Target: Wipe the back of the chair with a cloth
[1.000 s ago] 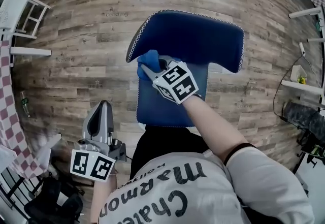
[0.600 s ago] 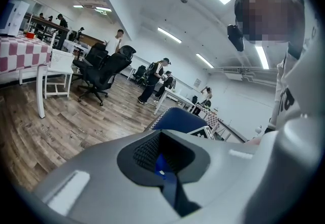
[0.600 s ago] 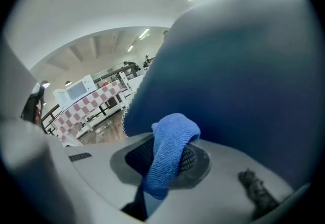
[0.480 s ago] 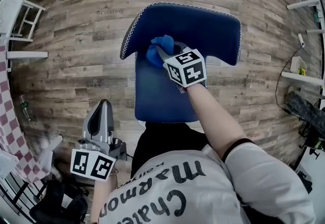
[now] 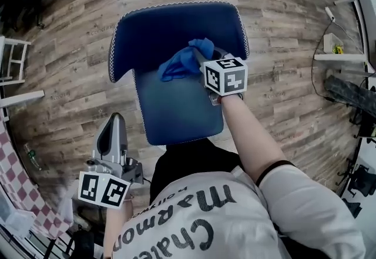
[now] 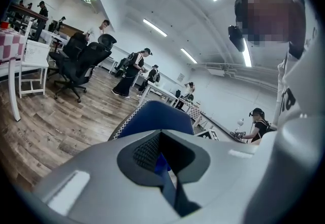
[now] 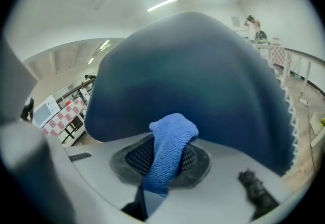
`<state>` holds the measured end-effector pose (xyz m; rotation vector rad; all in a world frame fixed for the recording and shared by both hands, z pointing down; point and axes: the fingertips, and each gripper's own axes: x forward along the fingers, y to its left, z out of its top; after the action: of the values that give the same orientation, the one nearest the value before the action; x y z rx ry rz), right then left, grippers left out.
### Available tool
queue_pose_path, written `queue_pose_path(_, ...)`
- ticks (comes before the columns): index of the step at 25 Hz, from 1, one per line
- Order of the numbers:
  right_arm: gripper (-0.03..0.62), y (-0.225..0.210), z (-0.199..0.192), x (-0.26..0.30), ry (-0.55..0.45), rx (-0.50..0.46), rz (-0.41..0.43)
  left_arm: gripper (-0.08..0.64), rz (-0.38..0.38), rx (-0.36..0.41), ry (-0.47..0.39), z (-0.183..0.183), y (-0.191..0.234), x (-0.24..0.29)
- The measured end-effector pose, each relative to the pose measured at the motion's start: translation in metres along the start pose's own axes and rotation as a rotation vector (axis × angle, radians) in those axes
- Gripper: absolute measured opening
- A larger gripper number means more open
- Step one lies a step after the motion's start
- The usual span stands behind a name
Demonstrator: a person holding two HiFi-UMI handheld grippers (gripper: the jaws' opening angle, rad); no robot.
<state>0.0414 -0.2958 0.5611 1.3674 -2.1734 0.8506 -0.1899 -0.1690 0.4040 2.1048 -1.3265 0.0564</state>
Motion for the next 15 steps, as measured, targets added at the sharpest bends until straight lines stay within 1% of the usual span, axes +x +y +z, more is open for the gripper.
queue_pose_path(3, 0.066, -0.030, -0.001, -0.018, -0.035, 0.062, -0.067, 0.008, -0.033, 0.015, 0.020, -0.004, -0.011, 0.009)
queue_pose_path(9, 0.065, -0.072, -0.009, -0.054, -0.075, 0.137, -0.190, 0.008, -0.094, 0.045, 0.041, -0.005, -0.030, 0.020)
queue_pose_path(12, 0.065, -0.089, -0.016, -0.074, -0.092, 0.180, -0.234, 0.008, -0.109, 0.057, 0.043, -0.004, -0.037, 0.019)
queue_pose_path(15, 0.066, -0.099, -0.025, -0.093, -0.096, 0.193, -0.268, 0.008, -0.123, 0.072, 0.046, -0.004, -0.044, 0.014)
